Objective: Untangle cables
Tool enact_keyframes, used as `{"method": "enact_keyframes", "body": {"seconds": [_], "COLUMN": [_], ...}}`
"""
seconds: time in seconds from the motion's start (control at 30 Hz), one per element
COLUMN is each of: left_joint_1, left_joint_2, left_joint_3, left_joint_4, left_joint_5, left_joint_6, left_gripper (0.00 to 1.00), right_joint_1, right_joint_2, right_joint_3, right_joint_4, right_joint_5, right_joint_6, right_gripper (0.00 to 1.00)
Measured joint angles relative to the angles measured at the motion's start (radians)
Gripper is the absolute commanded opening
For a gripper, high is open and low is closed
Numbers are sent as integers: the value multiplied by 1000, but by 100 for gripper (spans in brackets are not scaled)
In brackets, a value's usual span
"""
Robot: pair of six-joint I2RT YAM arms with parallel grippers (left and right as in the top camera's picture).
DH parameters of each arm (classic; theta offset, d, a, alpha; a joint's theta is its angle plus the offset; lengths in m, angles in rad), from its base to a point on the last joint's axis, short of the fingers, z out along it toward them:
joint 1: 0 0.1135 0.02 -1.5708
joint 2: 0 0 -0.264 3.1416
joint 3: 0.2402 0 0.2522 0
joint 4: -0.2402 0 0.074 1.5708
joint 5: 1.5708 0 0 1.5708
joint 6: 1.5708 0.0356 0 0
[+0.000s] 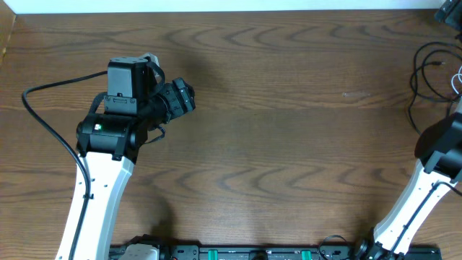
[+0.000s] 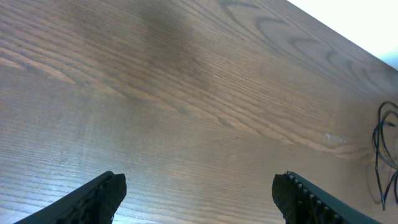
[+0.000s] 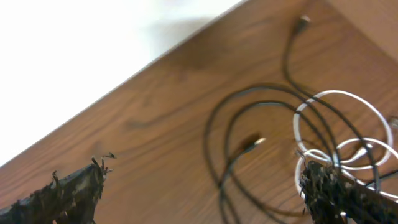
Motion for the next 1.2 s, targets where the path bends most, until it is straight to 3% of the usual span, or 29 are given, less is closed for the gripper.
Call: {"method": "enact_keyframes", "body": {"seconds": [0.03, 0.1, 0.13, 0.5, 1.0, 1.2], "left_joint_1": [0, 0, 0, 0, 0, 0], "left_joint_2": [0, 0, 0, 0, 0, 0], "left_joint_3": [0, 0, 0, 0, 0, 0], "left_joint_4": [0, 0, 0, 0, 0, -1], "left_joint_5": [0, 0, 0, -1, -1, -1], "left_joint_6": [0, 1, 6, 3, 3, 3], "left_gripper": [82, 95, 96, 97, 98, 98], "right_joint_1": [4, 16, 25, 182, 336, 347], "right_joint_2": [-21, -69, -92, -226, -474, -515], "right_joint_3": [0, 0, 0, 4, 5, 5], "right_joint_4": [-15, -50, -72, -313, -614, -650], "right_joint_5": [-26, -81, -106, -240, -255, -262], "right_joint_6": [-10, -37, -50, -185, -230, -231], "right_gripper": [99, 99, 99, 99, 99, 99]}}
